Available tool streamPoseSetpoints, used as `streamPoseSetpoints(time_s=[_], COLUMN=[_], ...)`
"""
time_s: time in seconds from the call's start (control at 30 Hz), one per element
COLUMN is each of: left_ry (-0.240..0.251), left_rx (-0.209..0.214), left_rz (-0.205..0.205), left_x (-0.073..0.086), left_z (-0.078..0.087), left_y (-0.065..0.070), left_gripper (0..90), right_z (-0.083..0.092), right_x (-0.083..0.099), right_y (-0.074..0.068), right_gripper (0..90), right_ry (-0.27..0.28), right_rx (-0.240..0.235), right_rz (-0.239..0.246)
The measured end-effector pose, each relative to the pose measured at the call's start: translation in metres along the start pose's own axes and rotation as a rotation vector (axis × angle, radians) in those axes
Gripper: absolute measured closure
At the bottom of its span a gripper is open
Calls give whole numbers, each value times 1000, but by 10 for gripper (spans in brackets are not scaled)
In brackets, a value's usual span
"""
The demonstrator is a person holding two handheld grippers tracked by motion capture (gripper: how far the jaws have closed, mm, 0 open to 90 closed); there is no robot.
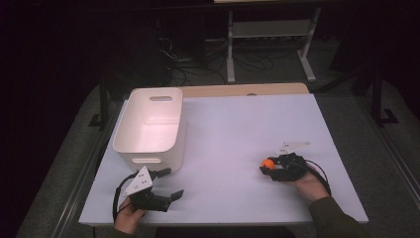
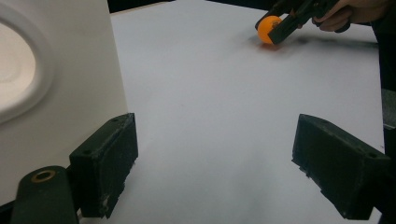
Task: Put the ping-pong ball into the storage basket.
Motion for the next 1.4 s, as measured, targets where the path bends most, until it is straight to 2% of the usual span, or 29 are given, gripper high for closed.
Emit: streamPoseSetpoints(time_s=[0.4,1.4], left_ry=[-6,-9], left_rx=[1,4], left_rz=[6,7], left_x=[0,0], left_z=[-1,-1], left_y=[0,0], left_gripper=[142,142], right_z=[-2,-8], right_x=[-8,-28], right_y=[-1,-12], right_gripper=[495,495], right_ry=[10,18], right_rx=[-40,-89], right_rz=[-22,-7])
Point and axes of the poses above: each handheld gripper's, and its own axes: z roughly backward along the jaws, x roughly out of its underside, y roughly to its right, the point moved 1 cm from there along -z, roughly forward along the jaws, and after that the axes turned 7 degrees about -x, right-handed, at the moved point
